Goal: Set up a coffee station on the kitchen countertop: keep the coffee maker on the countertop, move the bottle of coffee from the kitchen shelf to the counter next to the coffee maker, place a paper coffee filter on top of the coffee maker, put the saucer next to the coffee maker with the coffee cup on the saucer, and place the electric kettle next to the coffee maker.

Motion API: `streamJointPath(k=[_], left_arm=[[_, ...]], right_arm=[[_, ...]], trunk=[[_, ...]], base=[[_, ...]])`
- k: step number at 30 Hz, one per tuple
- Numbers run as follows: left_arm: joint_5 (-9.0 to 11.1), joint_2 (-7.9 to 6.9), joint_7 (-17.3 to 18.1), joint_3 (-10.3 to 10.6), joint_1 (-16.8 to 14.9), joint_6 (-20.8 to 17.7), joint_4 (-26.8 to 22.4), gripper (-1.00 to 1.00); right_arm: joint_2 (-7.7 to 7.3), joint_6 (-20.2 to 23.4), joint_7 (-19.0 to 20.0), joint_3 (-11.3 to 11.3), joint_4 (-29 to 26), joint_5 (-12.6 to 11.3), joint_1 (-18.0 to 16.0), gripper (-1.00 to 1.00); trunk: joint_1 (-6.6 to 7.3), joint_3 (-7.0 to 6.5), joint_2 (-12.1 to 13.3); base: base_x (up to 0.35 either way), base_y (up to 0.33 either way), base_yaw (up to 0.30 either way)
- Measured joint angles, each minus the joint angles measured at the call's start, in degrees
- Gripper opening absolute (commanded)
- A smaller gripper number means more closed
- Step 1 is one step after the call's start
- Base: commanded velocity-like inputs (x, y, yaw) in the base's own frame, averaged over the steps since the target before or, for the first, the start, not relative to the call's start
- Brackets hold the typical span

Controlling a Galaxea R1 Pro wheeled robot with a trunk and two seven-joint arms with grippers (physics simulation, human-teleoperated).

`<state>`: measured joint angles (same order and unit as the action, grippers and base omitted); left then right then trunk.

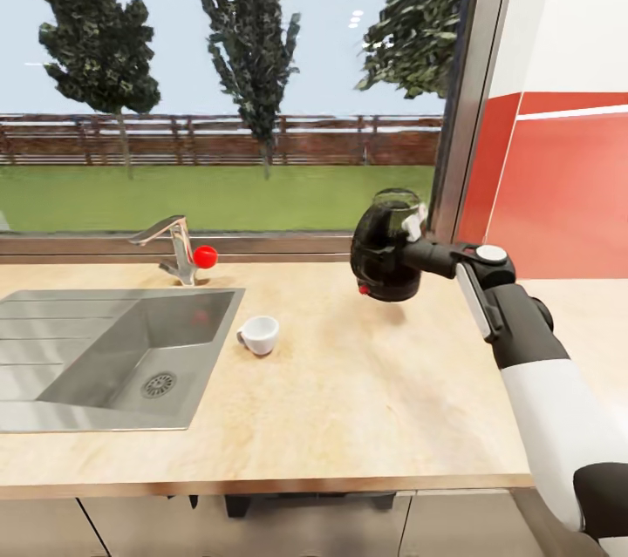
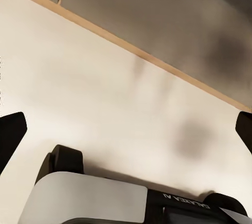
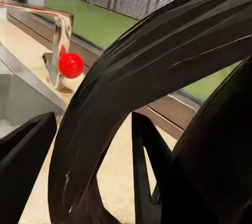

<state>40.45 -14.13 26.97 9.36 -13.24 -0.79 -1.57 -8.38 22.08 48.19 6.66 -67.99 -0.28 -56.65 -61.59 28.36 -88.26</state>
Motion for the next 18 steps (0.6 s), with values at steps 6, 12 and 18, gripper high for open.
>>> streamJointPath(k=[6,12,18], left_arm=[[0.0,0.0,0.0,0.0,0.0,0.0,0.0,1.0],[0.0,0.0,0.0,0.1,0.0,0.0,0.0,1.0],[0.0,0.0,0.0,0.0,0.0,0.0,0.0,1.0]], right_arm=[[-0.26,0.1,2.0,-0.1,-1.7,-0.1,1.8,-1.0],[-0.29,0.4,5.5,-0.3,-2.2,-0.2,2.4,-1.0],[-0.28,3.7,6.3,-0.7,-2.3,-2.4,2.5,-1.0]], trunk=[[-0.03,0.0,0.0],[-0.03,0.0,0.0],[-0.03,0.0,0.0]], base=[[-0.277,0.0,0.0],[-0.327,0.0,0.0],[-0.331,0.0,0.0]])
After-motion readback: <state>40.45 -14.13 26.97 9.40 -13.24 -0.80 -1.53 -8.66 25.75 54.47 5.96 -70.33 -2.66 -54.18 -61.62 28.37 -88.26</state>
